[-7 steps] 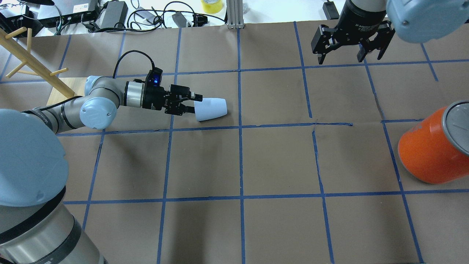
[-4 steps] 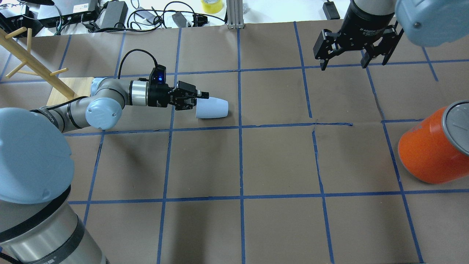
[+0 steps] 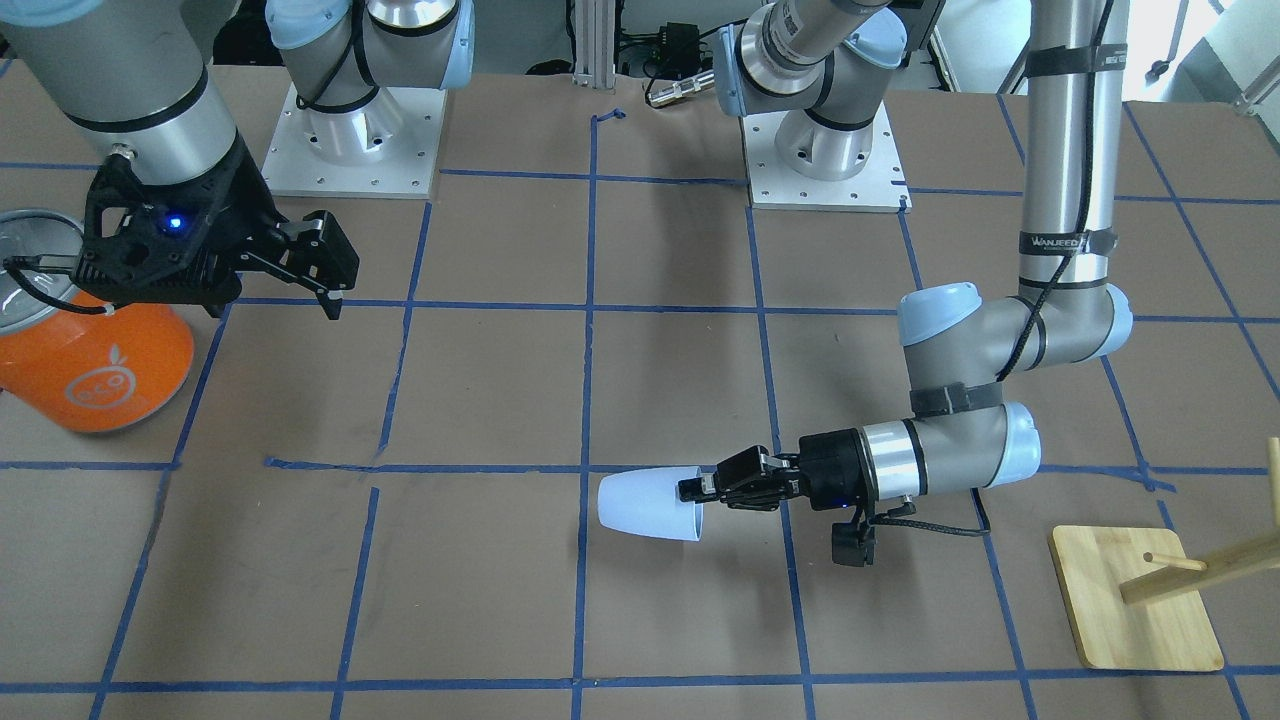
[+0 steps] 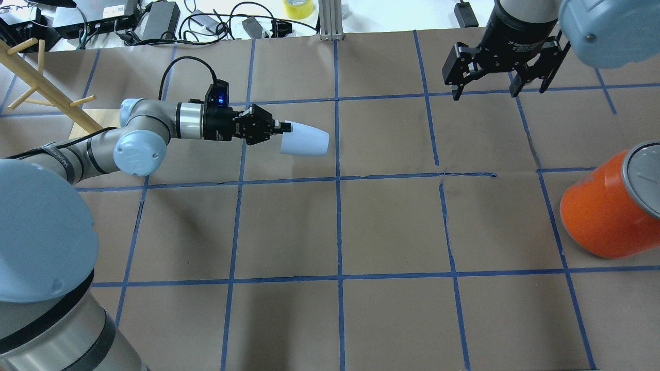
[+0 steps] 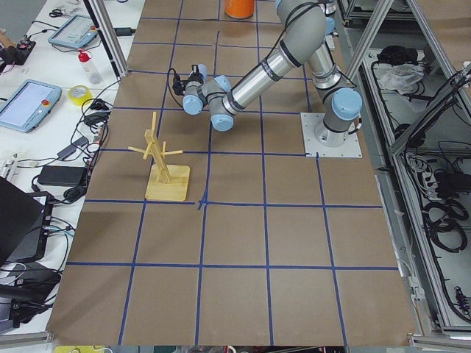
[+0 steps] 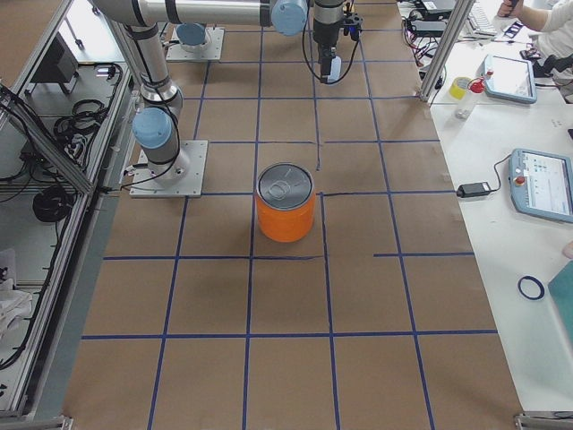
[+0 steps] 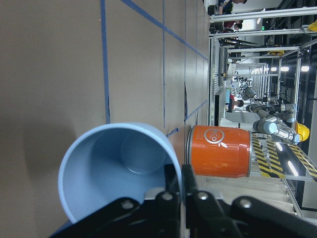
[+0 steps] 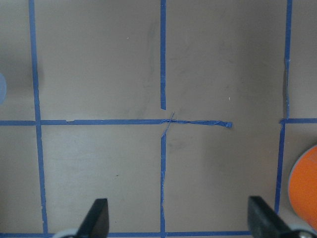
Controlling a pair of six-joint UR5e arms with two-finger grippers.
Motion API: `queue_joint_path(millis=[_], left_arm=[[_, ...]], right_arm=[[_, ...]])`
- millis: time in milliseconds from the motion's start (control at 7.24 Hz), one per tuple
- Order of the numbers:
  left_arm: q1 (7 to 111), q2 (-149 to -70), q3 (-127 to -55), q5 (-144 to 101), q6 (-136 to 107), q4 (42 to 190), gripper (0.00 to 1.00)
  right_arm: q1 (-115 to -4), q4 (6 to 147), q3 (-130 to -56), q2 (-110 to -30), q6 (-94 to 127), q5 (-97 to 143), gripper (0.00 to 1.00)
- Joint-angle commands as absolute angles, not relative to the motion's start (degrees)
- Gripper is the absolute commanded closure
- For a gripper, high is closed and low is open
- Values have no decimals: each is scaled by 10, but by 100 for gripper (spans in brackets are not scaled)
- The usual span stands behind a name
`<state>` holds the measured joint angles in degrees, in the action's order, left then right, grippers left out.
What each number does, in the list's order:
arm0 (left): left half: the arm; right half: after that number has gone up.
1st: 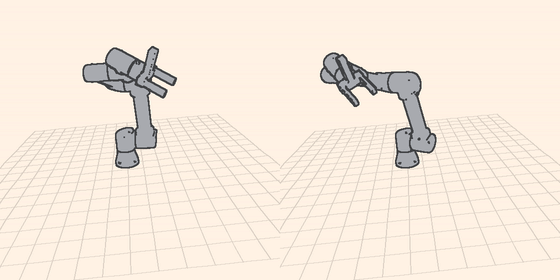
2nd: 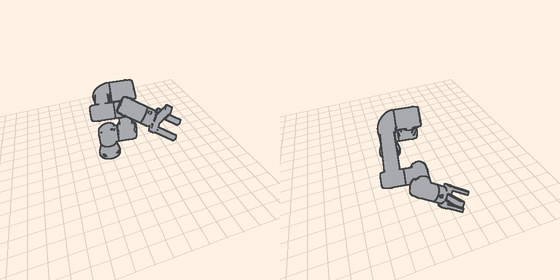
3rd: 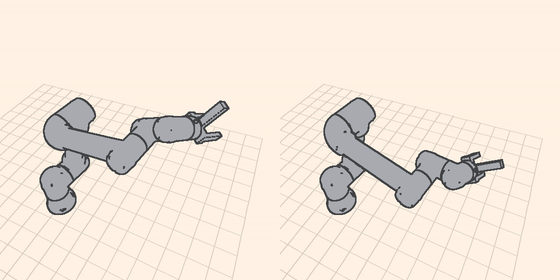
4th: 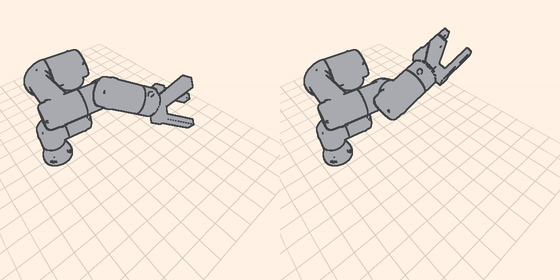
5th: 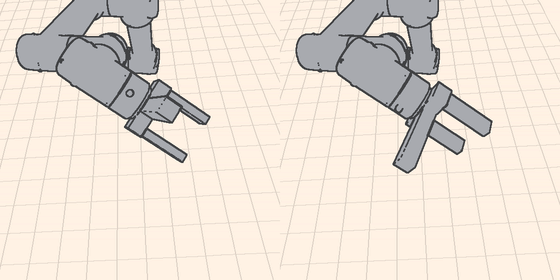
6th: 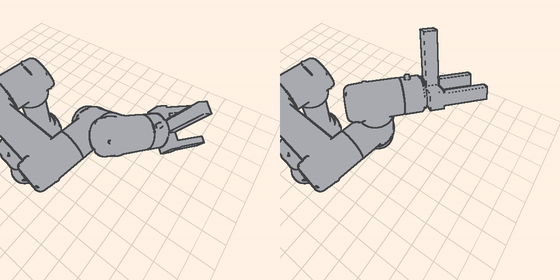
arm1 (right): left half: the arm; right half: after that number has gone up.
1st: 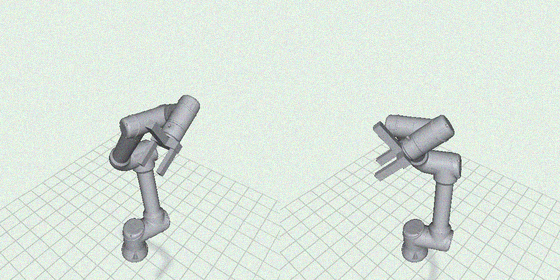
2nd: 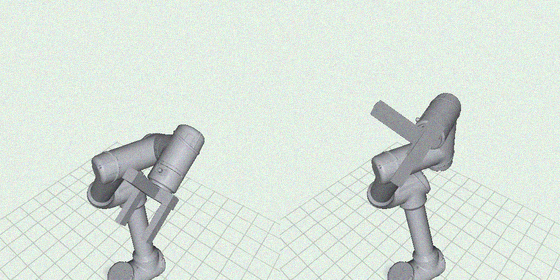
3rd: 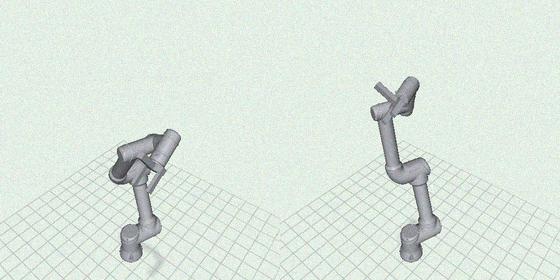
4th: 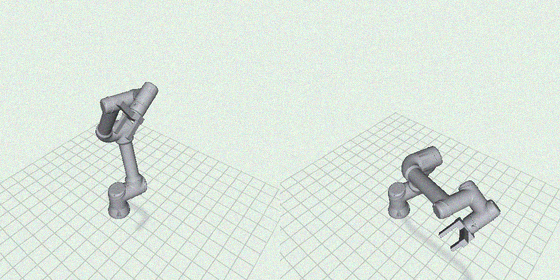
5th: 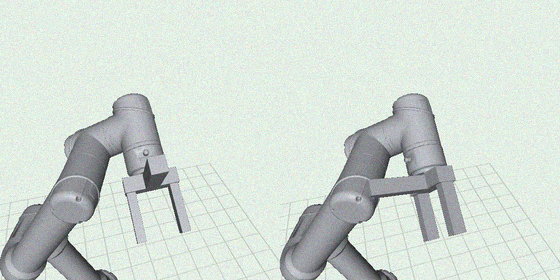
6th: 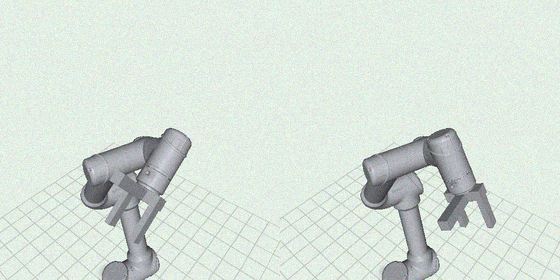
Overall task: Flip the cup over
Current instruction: 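Grasp the lying cup with the left gripper and lift it, then rotate the cup upright and set it down with the left gripper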
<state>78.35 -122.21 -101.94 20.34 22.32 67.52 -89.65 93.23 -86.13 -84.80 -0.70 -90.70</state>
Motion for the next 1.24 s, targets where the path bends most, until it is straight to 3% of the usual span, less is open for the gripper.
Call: queue_joint_path(millis=[0,415,691,1106], left_arm=[[785,-1193,-962,359,2,536,100],[808,-1192,-858,675,26,532,100],[837,-1189,-857,887,147,597,100],[838,-1188,-865,948,195,599,100]], right_arm=[[-896,933,-862,-848,-4,-911,0],[-896,933,-862,-847,-4,-911,0],[-896,933,-863,-848,-5,-911,0],[-896,933,-864,-847,-10,-912,0]])
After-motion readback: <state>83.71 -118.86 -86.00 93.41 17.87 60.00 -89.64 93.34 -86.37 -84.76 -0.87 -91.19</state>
